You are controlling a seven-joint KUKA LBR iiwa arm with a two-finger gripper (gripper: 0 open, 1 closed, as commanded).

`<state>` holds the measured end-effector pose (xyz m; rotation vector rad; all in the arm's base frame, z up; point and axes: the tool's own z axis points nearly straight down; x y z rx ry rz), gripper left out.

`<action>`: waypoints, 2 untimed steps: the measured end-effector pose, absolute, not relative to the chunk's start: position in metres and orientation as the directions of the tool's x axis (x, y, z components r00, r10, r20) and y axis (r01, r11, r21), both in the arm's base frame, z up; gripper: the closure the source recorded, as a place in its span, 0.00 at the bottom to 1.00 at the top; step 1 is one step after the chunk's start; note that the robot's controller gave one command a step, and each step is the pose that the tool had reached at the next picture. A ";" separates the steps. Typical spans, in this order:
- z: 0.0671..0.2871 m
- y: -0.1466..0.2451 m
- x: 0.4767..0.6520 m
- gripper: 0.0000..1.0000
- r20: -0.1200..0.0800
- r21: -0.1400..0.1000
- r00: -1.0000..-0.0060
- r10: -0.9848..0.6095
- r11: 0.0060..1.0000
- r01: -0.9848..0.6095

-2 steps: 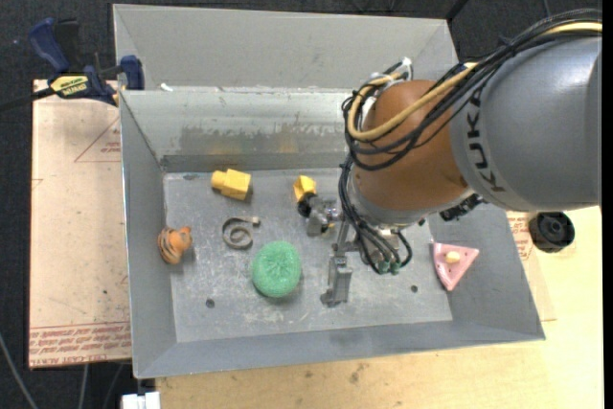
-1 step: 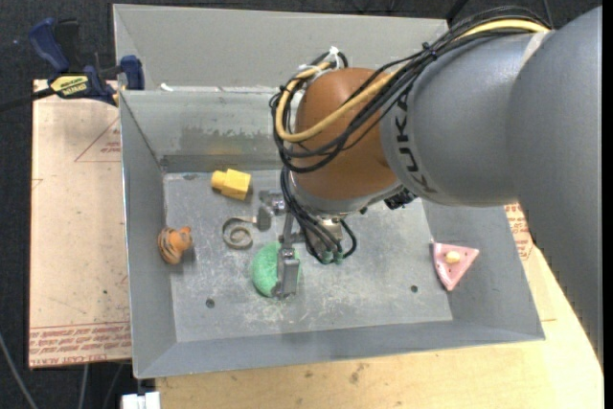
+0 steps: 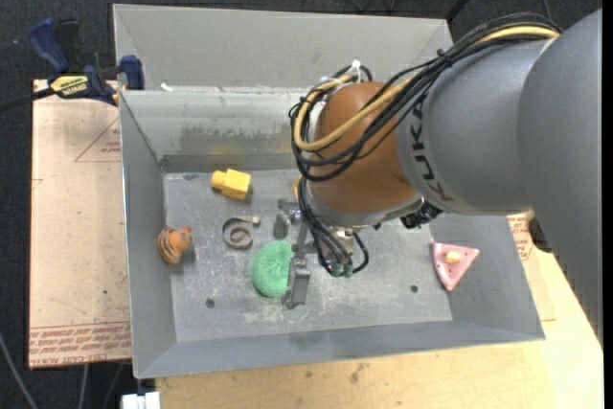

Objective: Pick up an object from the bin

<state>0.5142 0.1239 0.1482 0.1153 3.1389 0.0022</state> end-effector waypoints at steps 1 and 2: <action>0.081 0.117 0.535 0.00 -0.006 0.003 -0.992 0.125 0.992 0.125; 0.069 0.124 0.503 1.00 0.000 0.001 -0.987 0.159 0.987 0.159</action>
Offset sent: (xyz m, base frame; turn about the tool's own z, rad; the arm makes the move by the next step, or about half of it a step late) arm -0.0113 -0.0009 -0.0782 0.0874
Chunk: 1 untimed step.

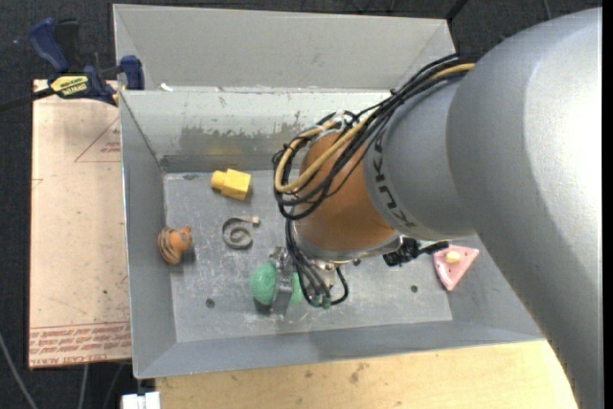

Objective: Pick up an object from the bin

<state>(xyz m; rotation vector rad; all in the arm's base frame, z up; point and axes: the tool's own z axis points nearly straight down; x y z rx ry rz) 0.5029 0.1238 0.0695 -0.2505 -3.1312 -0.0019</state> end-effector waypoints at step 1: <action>0.069 0.124 0.503 1.00 0.000 0.001 -0.987 0.159 0.987 0.159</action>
Offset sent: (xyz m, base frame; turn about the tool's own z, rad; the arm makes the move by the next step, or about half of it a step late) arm -0.0001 0.0002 0.0022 0.0000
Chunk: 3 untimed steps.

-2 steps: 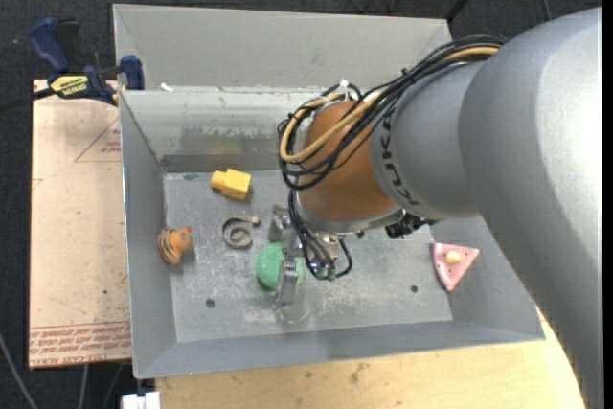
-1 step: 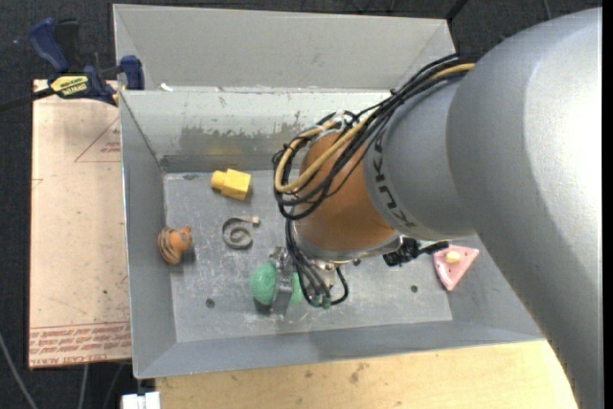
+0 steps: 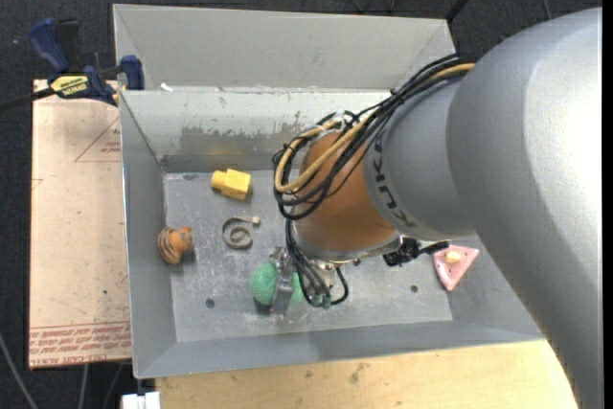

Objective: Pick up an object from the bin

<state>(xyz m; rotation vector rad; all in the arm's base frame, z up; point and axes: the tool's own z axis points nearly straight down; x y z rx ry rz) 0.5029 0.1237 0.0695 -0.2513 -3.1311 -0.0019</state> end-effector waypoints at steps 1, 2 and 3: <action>0.070 0.124 0.503 1.00 0.000 0.001 -0.987 0.159 0.987 0.159; 0.072 0.124 0.502 1.00 0.002 0.000 -0.987 0.160 0.987 0.160; 0.077 0.124 0.503 1.00 0.001 0.001 -0.987 0.160 0.987 0.160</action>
Offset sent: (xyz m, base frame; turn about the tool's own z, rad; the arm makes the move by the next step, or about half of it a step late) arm 0.0000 -0.0001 0.0174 0.0000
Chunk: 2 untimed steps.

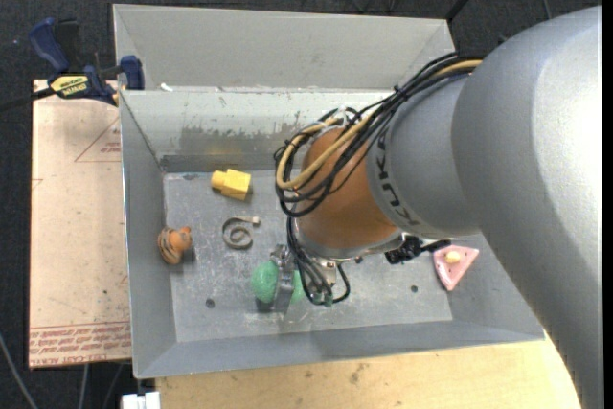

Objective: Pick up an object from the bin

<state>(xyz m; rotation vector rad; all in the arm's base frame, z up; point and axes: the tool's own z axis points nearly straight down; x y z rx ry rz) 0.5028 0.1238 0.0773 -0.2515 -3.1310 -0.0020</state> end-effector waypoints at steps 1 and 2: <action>0.083 0.124 0.502 1.00 0.004 0.000 -0.987 0.160 0.987 0.160; 0.101 0.123 0.501 1.00 0.006 -0.001 -0.987 0.159 0.987 0.159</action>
Offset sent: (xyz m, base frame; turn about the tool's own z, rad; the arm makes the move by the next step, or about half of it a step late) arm -0.0001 0.0001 0.0091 0.0000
